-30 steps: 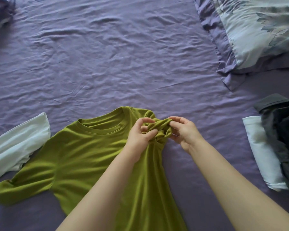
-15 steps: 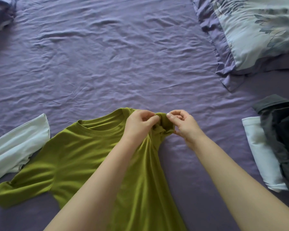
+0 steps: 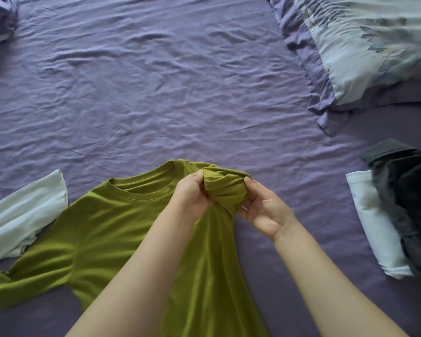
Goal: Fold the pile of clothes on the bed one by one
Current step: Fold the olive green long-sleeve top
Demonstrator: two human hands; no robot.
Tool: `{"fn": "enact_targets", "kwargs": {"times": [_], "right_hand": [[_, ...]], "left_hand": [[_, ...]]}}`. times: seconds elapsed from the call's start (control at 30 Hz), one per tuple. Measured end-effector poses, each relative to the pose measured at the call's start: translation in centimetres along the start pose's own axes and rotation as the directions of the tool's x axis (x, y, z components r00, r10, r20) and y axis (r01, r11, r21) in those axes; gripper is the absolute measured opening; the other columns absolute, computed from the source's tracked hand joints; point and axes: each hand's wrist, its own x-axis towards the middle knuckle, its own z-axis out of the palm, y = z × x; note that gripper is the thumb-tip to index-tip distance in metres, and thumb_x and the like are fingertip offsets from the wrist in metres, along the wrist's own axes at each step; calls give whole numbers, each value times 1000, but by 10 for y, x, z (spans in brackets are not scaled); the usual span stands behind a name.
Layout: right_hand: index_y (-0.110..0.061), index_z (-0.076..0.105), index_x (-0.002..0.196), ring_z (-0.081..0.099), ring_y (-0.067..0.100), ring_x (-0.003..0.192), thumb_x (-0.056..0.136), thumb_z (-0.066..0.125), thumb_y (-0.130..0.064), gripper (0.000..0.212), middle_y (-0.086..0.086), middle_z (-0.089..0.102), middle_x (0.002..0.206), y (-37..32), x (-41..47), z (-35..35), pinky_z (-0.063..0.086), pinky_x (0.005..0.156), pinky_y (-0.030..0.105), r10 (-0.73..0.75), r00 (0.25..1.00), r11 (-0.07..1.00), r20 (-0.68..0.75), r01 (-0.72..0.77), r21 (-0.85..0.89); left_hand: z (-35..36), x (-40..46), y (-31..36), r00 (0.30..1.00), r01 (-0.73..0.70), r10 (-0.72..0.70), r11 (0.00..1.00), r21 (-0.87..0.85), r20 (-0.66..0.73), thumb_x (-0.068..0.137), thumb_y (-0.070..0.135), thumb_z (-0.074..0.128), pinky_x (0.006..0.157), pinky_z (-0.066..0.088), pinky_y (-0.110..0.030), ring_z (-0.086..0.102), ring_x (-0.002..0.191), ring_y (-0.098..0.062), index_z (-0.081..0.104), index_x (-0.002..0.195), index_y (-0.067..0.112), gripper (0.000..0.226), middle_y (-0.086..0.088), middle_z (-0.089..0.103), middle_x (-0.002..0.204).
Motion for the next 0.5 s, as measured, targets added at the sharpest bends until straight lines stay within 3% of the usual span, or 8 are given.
{"fn": "enact_targets", "kwargs": {"times": [0.07, 0.17, 0.23, 0.27, 0.33, 0.4, 0.5], "right_hand": [[-14, 73, 90, 63, 16, 77, 79, 61, -32, 24, 4, 71, 84, 0, -2, 5, 47, 75, 31, 68, 997, 996, 42, -65, -63], [-16, 67, 90, 58, 16, 70, 80, 61, -29, 18, 3, 67, 79, -2, -1, 12, 48, 68, 30, 17, 1000, 958, 17, -11, -287], [-15, 62, 89, 63, 15, 66, 87, 57, -22, 8, 3, 68, 75, -5, 2, 16, 52, 62, 29, -44, 998, 973, -43, 33, -230], [-14, 61, 89, 65, 15, 63, 92, 53, -20, 10, 3, 69, 74, -7, 3, 16, 54, 58, 28, -50, 996, 985, -79, 36, -170], [-11, 61, 89, 67, 13, 58, 97, 46, -18, 18, 3, 71, 68, -12, 4, 14, 56, 53, 28, -59, 989, 991, -133, 42, -126], [-10, 60, 88, 66, 12, 54, 98, 44, -15, 20, 2, 70, 64, -12, 5, 13, 55, 48, 26, -94, 984, 987, -150, 71, -147], [-9, 56, 86, 65, 11, 53, 98, 45, -11, 17, 3, 69, 62, -10, 8, 17, 54, 47, 25, -156, 978, 974, -141, 129, -185]], "left_hand": [[-3, 1, -4, 999, -38, 38, 999, 23, -12, 103, 14, 33, 94, 45, -48, 56, 104, -35, 50, 124, -7, 34, -27, 57, 115], [-3, -2, -4, 996, -85, 83, 996, 35, 42, 102, 13, 36, 83, 49, -41, 61, 84, -27, 56, 109, -1, 25, -19, 62, 96], [-2, -4, -4, 994, -104, 103, 993, 50, 28, 101, 13, 39, 75, 50, -33, 59, 77, -19, 57, 103, 4, 19, -11, 62, 88], [-2, -4, -5, 989, -143, 148, 979, 144, -29, 100, 15, 43, 69, 50, -27, 58, 74, -15, 57, 101, 8, 16, -7, 61, 86], [-8, -7, -8, 913, -259, 378, 828, 498, -154, 95, 22, 54, 58, 44, -19, 55, 71, -9, 57, 96, 14, 9, 2, 58, 83], [-13, -12, -11, 802, -397, 587, 664, 634, -112, 89, 35, 62, 57, 44, -17, 55, 66, -4, 59, 84, 20, 16, 8, 59, 76], [-3, -24, -16, 876, -357, 483, 657, 664, -7, 74, 58, 69, 67, 53, -31, 64, 67, -10, 64, 77, 21, 37, 8, 68, 71]]}}
